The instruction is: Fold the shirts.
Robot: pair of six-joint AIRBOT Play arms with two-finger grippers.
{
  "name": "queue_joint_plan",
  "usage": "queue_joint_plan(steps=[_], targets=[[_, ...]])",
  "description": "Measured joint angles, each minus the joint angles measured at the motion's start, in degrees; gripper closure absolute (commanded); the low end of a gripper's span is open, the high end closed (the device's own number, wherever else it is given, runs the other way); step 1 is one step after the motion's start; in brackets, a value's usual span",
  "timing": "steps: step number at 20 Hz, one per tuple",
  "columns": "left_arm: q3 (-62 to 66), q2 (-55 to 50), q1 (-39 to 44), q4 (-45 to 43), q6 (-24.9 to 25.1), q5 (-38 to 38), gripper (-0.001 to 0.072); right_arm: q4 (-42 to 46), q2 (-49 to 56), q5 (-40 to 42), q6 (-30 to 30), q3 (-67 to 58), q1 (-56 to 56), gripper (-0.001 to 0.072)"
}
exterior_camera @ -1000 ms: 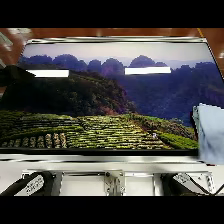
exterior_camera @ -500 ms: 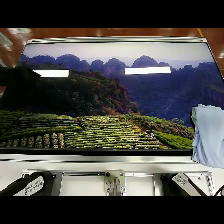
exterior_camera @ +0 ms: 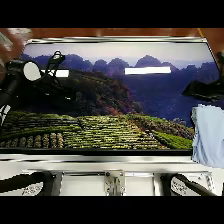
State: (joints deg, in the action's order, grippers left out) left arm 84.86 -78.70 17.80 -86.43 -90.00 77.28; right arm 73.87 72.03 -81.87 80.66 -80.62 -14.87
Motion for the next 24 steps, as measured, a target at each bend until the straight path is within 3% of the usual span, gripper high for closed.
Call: queue_joint_plan(steps=[1,3,4,5,7,24], targets=[[0.1,-0.4,0.5,-0.7,-0.3,0.4,0.0008,0.6,0.7,-0.7,0.2,0.1,2.2,0.0143],[0.3,-0.9,1.1,-1.5,-0.8,0.8,0.0008,0.3,1.4,-1.7,0.7,0.3,5.7,0.0474],[0.4,-1.1,1.2,-1.7,-0.9,0.9,0.0008,-0.2,1.7,-1.7,0.8,0.3,7.2,0.0532],[0.4,-1.2,1.3,-1.9,-0.9,1.0,0.0008,-0.6,1.8,-1.6,0.9,0.4,8.7,0.0463],[0.5,-1.3,1.4,-2.1,-0.9,1.2,0.0008,-1.0,2.1,0.0,1.0,0.4,10.7,0.0034],[0.5,-2.1,1.6,-2.5,-0.7,-3.3,0.0008,4.5,2.3,5.2,1.1,0.4,13.1,0.0016]])
